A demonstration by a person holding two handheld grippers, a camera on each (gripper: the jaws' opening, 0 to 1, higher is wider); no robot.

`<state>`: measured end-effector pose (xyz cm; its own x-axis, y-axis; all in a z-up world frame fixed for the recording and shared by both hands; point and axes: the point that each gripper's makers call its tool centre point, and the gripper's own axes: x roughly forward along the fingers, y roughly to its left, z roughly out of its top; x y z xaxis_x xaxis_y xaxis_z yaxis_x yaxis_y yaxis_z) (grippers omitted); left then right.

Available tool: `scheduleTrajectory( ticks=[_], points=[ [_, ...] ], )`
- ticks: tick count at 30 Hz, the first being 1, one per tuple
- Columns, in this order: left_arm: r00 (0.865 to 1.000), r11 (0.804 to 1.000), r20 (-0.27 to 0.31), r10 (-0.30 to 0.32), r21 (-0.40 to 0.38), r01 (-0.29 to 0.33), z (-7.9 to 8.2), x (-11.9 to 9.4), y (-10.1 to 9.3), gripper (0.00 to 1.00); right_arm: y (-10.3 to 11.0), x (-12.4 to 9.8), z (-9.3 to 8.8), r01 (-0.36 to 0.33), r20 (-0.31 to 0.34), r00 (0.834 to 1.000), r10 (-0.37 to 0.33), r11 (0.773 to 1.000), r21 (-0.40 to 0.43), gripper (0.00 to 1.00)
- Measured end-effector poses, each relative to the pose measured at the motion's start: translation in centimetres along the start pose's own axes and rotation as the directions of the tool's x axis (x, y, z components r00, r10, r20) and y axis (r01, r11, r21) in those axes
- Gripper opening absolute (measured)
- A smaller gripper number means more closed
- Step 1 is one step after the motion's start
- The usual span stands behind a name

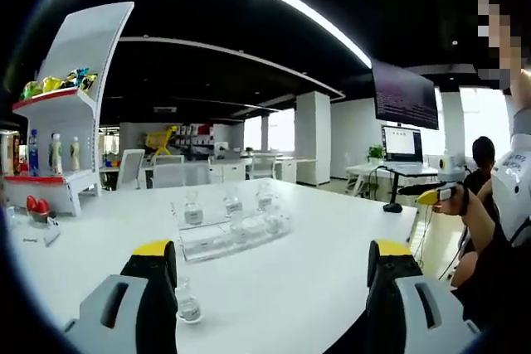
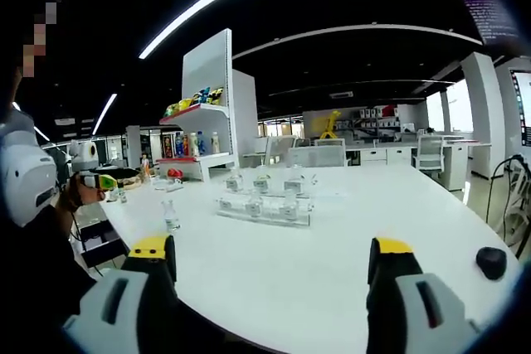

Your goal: Identify the label on the chemical reagent bottle, grasp the chemical reagent bottle, and place it in the designated position on the reagent rack

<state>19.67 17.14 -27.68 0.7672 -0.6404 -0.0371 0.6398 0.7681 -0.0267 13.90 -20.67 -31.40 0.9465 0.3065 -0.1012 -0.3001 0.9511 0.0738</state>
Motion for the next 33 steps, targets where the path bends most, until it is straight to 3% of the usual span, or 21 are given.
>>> scheduleTrajectory(
  ticks=[22,27,33],
  points=[
    [1.000,1.000,-0.023,0.018,0.009,-0.018,-0.6,-0.1,0.4,0.95,0.2,0.3,-0.6,-0.006,-0.018,1.000,0.006,1.000,0.000,0.92],
    [0.997,0.997,0.006,0.075,0.021,-0.075,0.0,-0.4,1.7,0.95,0.3,0.3,-0.8,-0.005,-0.024,1.000,0.005,1.000,-0.005,0.92],
    [0.996,0.996,0.007,0.089,0.025,-0.089,0.1,-0.7,2.2,0.95,0.4,0.4,-0.9,-0.008,-0.033,0.999,0.007,1.000,-0.013,0.92]
  ],
)
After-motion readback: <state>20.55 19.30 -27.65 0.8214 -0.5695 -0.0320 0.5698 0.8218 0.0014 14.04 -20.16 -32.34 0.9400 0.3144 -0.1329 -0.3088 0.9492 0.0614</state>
